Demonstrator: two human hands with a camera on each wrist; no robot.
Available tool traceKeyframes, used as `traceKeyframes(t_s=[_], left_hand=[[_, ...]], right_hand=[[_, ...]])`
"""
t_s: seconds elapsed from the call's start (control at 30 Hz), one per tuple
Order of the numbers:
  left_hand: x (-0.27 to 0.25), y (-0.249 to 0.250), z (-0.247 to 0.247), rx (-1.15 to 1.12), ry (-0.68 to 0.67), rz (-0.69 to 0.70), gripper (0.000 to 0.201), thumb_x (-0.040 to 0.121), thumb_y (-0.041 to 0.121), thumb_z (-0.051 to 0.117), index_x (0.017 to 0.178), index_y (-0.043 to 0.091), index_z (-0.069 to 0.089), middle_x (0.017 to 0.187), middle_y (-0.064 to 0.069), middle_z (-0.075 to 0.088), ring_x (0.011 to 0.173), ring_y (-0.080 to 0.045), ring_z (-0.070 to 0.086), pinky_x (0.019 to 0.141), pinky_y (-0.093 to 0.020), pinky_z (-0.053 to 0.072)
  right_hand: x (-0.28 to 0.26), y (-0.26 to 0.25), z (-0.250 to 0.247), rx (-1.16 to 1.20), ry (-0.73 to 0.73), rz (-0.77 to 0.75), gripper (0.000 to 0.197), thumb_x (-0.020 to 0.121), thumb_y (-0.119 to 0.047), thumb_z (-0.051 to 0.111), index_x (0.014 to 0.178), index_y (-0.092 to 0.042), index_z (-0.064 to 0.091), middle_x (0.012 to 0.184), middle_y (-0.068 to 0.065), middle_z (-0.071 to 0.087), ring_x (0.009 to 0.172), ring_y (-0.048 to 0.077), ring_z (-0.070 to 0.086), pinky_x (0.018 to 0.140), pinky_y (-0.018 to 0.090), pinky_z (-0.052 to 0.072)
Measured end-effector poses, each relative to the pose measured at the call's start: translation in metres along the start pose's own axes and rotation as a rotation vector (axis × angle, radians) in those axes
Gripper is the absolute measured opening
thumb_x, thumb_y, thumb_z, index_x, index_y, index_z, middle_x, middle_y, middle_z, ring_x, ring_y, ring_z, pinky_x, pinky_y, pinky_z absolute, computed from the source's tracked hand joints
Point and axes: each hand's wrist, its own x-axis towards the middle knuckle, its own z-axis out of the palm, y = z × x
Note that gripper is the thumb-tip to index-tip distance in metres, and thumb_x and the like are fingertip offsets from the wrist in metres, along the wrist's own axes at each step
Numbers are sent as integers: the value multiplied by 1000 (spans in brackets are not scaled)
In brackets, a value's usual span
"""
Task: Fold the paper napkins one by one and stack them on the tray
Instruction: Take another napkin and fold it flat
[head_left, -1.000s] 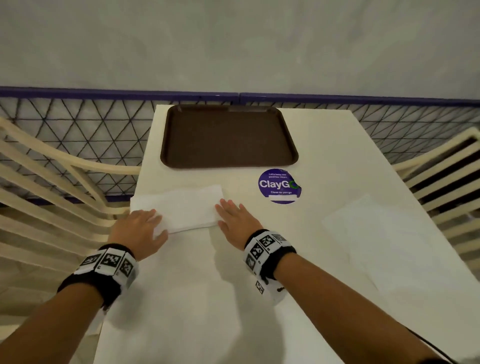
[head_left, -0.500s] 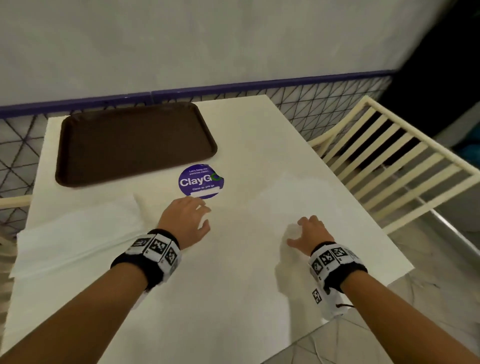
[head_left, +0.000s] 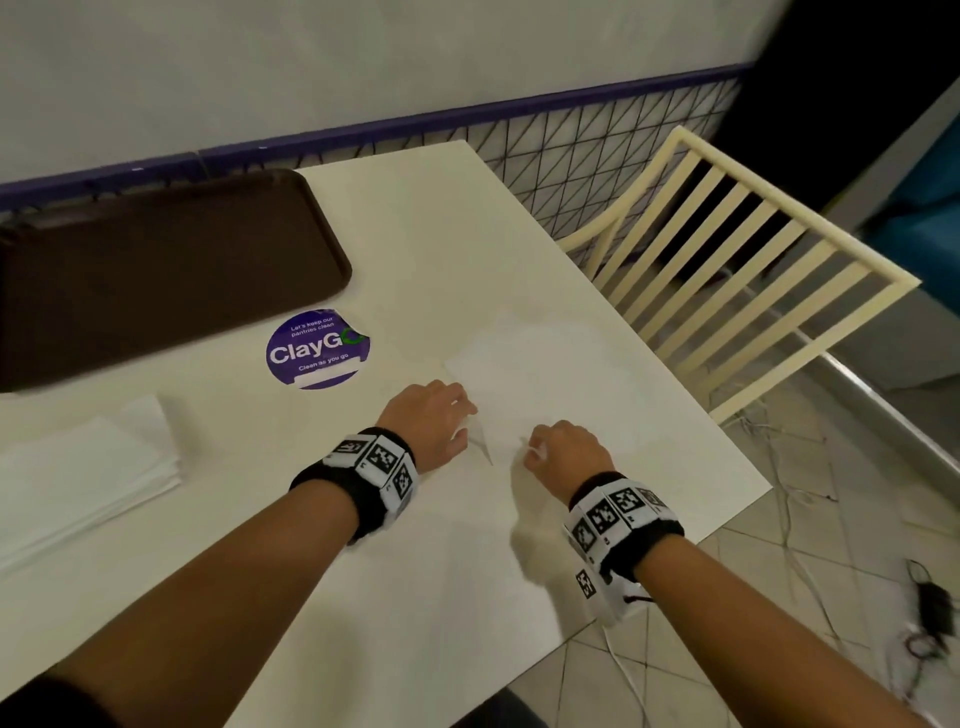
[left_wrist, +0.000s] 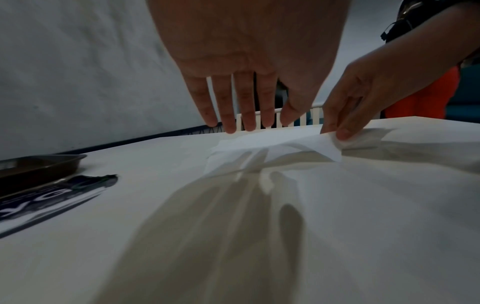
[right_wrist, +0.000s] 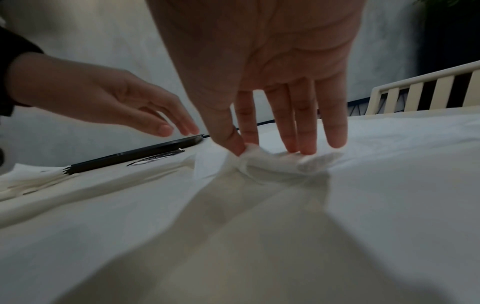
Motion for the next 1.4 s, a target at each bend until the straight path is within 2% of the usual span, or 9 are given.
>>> traceKeyframes(t_s=[0.17, 0.53, 0.67, 0.73, 0.87, 1.0, 1.1, 1.27, 1.4], left_hand=[[19, 14, 3, 29, -216, -2, 43, 98, 29, 38, 141, 21, 37, 145, 3, 33, 132, -16, 32, 103, -31, 29], [22, 35, 26, 93, -421, 42, 62, 90, 39, 48, 144, 17, 28, 151, -6, 18, 139, -23, 18, 105, -36, 36], [26, 38, 33, 137, -315, 61, 44, 88, 18, 53, 130, 7, 48, 139, -15, 39, 126, -28, 40, 90, -36, 49], [27, 39, 35, 178, -245, 78, 44, 51, 11, 84, 92, 5, 70, 99, -18, 65, 86, -31, 65, 52, -27, 55], [30, 32, 51, 183, -142, 113, 72, 18, 2, 88, 80, 9, 53, 68, -8, 67, 57, -24, 66, 28, -19, 42], [32, 32, 48, 110, -110, 186, 55, 36, -5, 85, 79, 5, 53, 75, -11, 64, 62, -26, 64, 41, -24, 50], [31, 39, 29, 42, -290, 39, 24, 89, 9, 51, 112, 3, 53, 117, -12, 54, 105, -27, 52, 84, -30, 43], [30, 42, 10, -204, -253, -80, 57, 91, 43, 49, 141, 22, 31, 137, -1, 43, 120, -20, 46, 97, -32, 40], [34, 32, -6, -255, 83, -44, 37, 95, 30, 47, 130, 19, 53, 131, 0, 54, 119, -20, 48, 99, -32, 39]], right_hand=[[0, 4, 3, -29, 38, -41, 34, 98, -24, 34, 113, -9, 61, 121, 10, 54, 109, 29, 53, 89, 35, 47], [3, 34, 7, 109, 87, -121, 24, 94, -19, 45, 111, -12, 61, 121, 0, 59, 106, 23, 57, 79, 21, 34], [-1, 37, 2, 115, 22, -148, 40, 89, -34, 56, 125, -18, 52, 134, -4, 50, 120, 17, 51, 95, 21, 34], [-4, 36, 0, 116, -8, -163, 52, 85, -42, 61, 130, -20, 48, 139, -5, 45, 126, 15, 45, 102, 22, 31], [-9, 34, 3, 99, -68, -176, 66, 81, -48, 64, 136, -22, 40, 149, -3, 31, 136, 15, 32, 109, 28, 27], [-12, 33, 11, -11, 23, -230, 38, 94, -34, 48, 126, -15, 50, 141, 0, 39, 125, 18, 41, 99, 26, 37], [-12, 34, 10, -3, 69, -247, 33, 100, -27, 35, 117, -8, 57, 134, 4, 47, 119, 22, 47, 94, 29, 41], [-6, 33, -4, 29, 216, -234, 32, 100, -25, 38, 116, -10, 61, 126, 3, 58, 113, 24, 55, 91, 29, 41], [-6, 6, -30, 90, 580, -411, 19, 84, -20, 60, 75, -7, 70, 73, 4, 69, 63, 22, 66, 53, 18, 44]])
